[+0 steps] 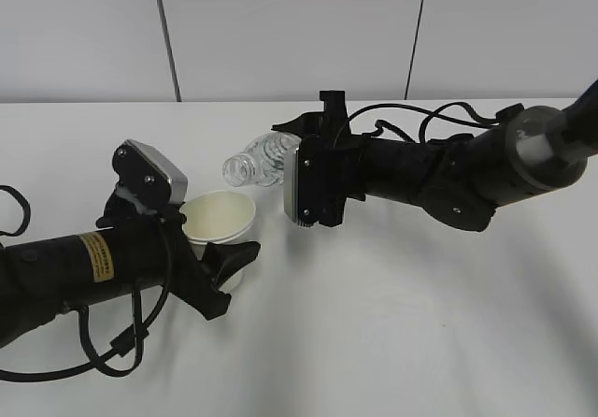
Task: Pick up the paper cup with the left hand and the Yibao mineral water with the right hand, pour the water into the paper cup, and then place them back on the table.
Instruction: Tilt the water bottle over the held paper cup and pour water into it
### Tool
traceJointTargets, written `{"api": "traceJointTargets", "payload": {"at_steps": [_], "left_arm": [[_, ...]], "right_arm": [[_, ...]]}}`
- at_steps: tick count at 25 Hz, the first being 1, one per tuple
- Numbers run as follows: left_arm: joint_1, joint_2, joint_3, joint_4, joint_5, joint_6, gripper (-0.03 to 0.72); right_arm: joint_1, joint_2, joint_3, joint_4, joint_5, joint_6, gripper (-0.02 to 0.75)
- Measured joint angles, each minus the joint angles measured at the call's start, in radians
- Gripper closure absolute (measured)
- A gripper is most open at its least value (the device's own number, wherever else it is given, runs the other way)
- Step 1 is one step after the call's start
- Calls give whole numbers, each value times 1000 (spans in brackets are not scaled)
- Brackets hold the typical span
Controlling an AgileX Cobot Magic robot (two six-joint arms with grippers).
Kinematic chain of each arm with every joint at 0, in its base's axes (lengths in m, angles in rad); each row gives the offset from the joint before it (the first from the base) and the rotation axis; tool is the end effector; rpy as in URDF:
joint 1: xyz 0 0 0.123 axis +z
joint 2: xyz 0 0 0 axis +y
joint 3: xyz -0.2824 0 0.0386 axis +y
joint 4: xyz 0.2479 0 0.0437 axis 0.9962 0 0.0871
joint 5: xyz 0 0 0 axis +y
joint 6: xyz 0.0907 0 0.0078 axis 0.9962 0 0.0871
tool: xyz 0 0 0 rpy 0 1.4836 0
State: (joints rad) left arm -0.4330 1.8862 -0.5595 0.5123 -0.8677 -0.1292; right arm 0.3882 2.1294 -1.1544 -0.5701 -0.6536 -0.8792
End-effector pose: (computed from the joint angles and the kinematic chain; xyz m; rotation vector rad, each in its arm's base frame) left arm 0.2607 -0.1580 0.1134 0.8741 1.8153 -0.5209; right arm 0.3954 0.1939 0.1346 -1.5749 1.0314 -0.3478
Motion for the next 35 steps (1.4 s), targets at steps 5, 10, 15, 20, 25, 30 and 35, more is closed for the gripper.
{"api": "traceJointTargets", "payload": {"at_steps": [5,10,15,20,25,30,35], "left_arm": [[0,0,0,15,-1,0,265],[0,0,0,32,-1,0,265],[0,0,-1,33,-13,0,265],[0,0,-2,33,-27,0,265],[0,0,-2,34,-30,0,265],[0,0,-2,34,-30,0,265],[0,0,-2,35,-30,0,265]], "right_arm": [[0,0,0,30,0,-66,269],[0,0,0,41,0,-122,269],[0,0,0,62,0,-184,269],[0,0,0,68,-7,-216,269],[0,0,0,84,-35,-257,269],[0,0,0,92,-59,-291,269],[0,0,0,95,-68,-329,269]]}}
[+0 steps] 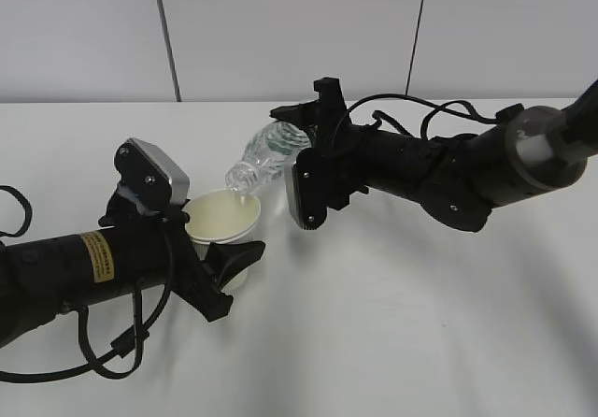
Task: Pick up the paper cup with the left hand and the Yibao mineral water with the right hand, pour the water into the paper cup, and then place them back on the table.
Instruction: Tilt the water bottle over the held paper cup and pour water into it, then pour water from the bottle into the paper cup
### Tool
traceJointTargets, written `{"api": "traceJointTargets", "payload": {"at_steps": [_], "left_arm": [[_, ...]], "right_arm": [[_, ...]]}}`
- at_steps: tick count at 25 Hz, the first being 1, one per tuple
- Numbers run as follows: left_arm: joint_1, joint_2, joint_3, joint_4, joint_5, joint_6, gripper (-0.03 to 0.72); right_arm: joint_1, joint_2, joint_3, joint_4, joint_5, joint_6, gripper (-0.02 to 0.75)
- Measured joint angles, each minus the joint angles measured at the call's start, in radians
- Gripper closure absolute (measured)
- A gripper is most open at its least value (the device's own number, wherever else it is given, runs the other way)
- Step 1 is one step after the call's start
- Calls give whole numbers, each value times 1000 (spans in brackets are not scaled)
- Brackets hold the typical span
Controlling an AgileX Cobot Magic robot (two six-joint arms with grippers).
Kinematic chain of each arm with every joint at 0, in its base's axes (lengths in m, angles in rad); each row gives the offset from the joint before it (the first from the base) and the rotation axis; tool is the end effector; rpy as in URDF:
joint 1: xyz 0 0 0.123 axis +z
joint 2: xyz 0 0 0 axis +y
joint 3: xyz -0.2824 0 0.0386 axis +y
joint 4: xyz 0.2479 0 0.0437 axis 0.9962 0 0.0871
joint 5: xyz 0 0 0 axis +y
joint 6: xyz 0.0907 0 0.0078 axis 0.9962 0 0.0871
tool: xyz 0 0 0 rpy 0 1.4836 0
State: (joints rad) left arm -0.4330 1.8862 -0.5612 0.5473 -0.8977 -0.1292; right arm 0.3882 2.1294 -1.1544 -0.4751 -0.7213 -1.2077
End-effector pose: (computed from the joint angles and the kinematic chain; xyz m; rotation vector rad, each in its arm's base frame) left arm 0.2595 -0.1607 0.1158 0.9030 1.7744 -0.5447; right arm 0.3990 0.1928 0.1419 -1.6273 0.8180 -0.5755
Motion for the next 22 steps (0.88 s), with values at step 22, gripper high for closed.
{"api": "traceJointTargets", "payload": {"at_steps": [22], "left_arm": [[0,0,0,28,0,0,265]], "right_arm": [[0,0,0,37,-45,-105,269]]}}
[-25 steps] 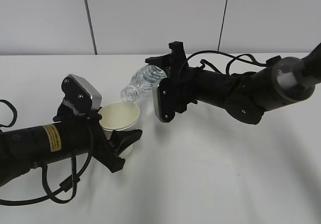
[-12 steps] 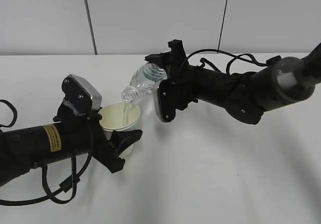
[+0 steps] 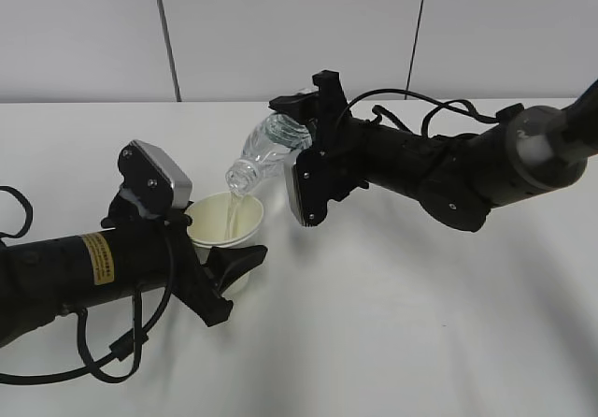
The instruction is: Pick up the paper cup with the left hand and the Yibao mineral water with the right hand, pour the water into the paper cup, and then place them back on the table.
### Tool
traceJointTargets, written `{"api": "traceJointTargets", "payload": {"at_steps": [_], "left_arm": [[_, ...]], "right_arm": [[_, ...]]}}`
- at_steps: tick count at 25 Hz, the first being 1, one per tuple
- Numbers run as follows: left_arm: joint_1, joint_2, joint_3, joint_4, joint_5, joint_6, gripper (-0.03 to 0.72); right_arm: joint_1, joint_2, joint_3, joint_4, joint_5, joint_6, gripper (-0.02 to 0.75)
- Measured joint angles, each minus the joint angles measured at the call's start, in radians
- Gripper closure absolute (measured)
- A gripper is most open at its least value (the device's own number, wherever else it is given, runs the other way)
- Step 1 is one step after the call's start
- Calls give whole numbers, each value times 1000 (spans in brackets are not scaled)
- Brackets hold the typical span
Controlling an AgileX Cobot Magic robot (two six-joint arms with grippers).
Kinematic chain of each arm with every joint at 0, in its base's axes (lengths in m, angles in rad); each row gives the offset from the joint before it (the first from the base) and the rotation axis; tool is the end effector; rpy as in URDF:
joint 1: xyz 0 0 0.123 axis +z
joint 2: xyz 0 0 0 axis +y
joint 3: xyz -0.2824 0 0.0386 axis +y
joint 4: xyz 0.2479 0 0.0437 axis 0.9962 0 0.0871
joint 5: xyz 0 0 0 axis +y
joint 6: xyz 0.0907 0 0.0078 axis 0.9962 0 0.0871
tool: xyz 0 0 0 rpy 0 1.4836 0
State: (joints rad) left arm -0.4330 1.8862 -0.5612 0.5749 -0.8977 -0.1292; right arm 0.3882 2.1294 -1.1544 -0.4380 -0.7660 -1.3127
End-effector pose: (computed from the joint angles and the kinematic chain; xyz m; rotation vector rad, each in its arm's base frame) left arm 0.2579 -0.1618 0.1155 0.9334 1.7647 -0.5525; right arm 0.4003 0.1926 0.1464 -1.6167 0.7448 -0.6547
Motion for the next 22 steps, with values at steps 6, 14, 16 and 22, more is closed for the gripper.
{"api": "traceJointTargets", "payload": {"at_steps": [6,14,16,22], "left_arm": [[0,0,0,1,9,0,265],[0,0,0,6,13,0,265],[0,0,0,7,14,0,265],[0,0,0,8,15,0,265]], "right_arm": [[0,0,0,2,-1,-23,269],[0,0,0,2,-7,-41,269],[0,0,0,4,-7,-41,269],[0,0,0,4,-14,-45,269]]}}
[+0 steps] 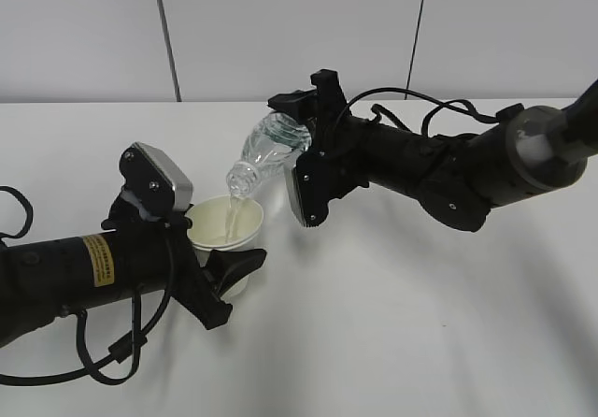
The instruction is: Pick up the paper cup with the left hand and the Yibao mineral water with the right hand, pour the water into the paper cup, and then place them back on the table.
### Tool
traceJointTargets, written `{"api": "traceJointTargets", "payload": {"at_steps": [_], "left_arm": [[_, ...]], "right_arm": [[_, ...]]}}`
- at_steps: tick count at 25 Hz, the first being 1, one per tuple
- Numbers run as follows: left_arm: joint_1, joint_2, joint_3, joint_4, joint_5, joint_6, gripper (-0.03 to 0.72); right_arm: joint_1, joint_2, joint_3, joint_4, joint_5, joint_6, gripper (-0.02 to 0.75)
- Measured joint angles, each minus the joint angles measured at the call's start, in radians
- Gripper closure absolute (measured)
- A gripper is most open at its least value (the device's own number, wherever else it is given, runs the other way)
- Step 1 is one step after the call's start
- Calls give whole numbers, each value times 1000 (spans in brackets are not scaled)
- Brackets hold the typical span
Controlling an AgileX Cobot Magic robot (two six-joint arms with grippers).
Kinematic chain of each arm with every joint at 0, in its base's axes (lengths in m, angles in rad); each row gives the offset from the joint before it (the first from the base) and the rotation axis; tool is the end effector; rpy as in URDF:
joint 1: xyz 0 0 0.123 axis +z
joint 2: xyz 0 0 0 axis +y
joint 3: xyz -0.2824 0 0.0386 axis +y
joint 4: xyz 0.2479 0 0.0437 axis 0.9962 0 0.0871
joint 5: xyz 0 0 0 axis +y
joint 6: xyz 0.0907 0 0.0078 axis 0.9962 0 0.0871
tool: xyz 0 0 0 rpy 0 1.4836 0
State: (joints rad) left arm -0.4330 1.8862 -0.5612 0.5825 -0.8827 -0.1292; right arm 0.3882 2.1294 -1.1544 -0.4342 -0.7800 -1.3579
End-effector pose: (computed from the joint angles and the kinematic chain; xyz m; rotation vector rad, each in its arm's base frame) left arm 0.2573 -0.1615 0.1141 0.9468 1.7755 -0.5471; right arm 0.4004 0.1928 0.1477 -1.6234 0.7054 -0.6885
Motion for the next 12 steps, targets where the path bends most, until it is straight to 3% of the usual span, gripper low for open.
{"api": "traceJointTargets", "payload": {"at_steps": [12], "left_arm": [[0,0,0,0,2,0,265]], "right_arm": [[0,0,0,0,-7,-4,269]]}}
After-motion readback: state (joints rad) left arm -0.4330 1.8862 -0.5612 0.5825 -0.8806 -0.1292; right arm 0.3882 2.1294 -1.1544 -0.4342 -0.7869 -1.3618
